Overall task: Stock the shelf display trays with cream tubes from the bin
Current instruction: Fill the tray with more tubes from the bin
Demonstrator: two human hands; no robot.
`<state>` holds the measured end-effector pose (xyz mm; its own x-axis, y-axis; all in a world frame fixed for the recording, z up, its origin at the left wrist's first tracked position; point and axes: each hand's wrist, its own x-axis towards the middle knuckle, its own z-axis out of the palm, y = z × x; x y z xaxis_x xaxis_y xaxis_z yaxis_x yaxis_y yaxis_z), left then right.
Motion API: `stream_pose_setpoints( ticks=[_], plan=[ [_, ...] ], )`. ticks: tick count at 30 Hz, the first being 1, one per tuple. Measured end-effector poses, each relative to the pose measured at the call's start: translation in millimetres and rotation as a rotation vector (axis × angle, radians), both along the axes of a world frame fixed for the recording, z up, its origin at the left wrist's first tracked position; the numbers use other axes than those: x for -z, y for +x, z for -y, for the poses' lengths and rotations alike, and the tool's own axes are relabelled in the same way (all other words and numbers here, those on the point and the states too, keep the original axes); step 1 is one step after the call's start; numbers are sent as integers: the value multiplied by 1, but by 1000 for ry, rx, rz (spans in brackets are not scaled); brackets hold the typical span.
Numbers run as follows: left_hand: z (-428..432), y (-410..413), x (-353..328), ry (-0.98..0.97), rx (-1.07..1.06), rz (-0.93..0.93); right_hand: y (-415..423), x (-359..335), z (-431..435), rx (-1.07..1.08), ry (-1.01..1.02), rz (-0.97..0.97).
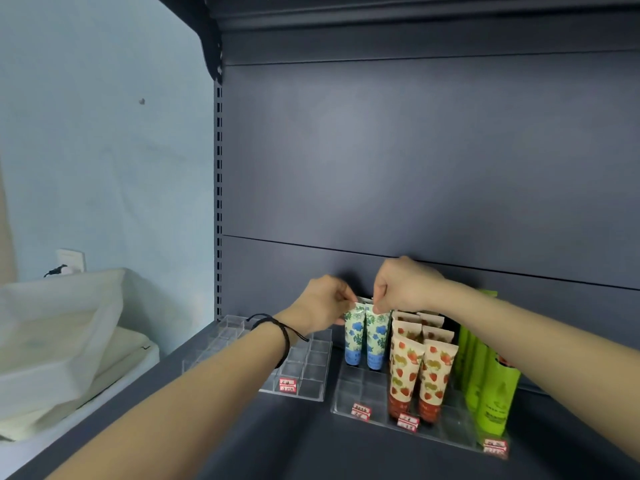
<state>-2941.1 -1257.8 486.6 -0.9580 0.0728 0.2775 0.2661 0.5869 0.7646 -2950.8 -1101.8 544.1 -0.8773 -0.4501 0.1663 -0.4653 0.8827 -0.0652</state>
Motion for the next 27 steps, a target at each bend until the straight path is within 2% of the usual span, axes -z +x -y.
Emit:
stream_pose_setpoints(
  ticks=[12,18,23,27],
  plan=[
    [-2,1,-1,-134,-2,-17,-3,-2,-1,-3,38,90],
    [6,14,-5,-123,-43,-80,-1,-15,-5,-4,-73,50],
    [36,46,-15,-159,-100,-135,22,-20,8,-125,-219,15],
    [74,88,-22,-227,-165,-155,54,-17,42,-251,-181,-17]
  ],
)
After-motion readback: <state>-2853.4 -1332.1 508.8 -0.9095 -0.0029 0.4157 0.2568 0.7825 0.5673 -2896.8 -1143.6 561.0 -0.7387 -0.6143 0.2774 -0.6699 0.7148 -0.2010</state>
